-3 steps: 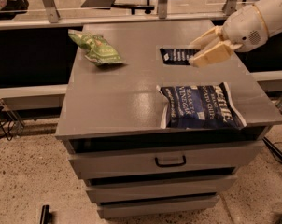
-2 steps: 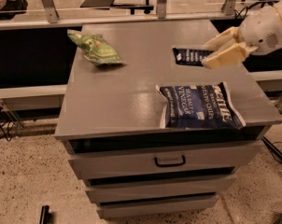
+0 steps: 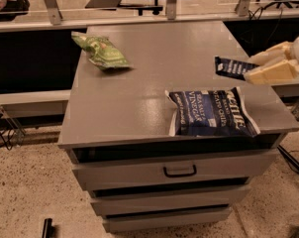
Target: Move rxbar blueberry near blue chip bag
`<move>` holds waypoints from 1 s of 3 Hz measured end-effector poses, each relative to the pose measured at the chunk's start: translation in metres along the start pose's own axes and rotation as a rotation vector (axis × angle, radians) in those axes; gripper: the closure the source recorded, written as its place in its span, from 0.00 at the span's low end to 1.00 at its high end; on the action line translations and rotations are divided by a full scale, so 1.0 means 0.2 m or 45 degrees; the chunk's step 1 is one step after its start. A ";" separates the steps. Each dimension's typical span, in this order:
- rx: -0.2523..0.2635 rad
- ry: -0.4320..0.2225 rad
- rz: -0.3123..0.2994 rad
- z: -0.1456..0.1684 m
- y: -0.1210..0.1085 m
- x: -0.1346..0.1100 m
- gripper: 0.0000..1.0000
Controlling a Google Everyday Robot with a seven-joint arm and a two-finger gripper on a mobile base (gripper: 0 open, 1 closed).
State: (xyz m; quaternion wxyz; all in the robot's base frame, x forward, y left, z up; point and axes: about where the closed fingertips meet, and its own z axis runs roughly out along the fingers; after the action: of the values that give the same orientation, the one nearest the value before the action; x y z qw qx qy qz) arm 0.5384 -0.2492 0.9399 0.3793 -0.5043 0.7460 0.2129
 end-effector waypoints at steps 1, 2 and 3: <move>0.105 0.000 0.112 -0.05 0.00 0.12 1.00; 0.172 -0.010 0.202 -0.05 -0.01 0.21 1.00; 0.238 -0.031 0.281 -0.06 0.01 0.26 1.00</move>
Offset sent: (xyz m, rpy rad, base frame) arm -0.0147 -0.0510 -0.0431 0.0612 0.0446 -0.3188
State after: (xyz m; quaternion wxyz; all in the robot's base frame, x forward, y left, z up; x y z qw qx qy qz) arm 0.5226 -0.2873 0.9059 0.4079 -0.3789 0.8090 0.1889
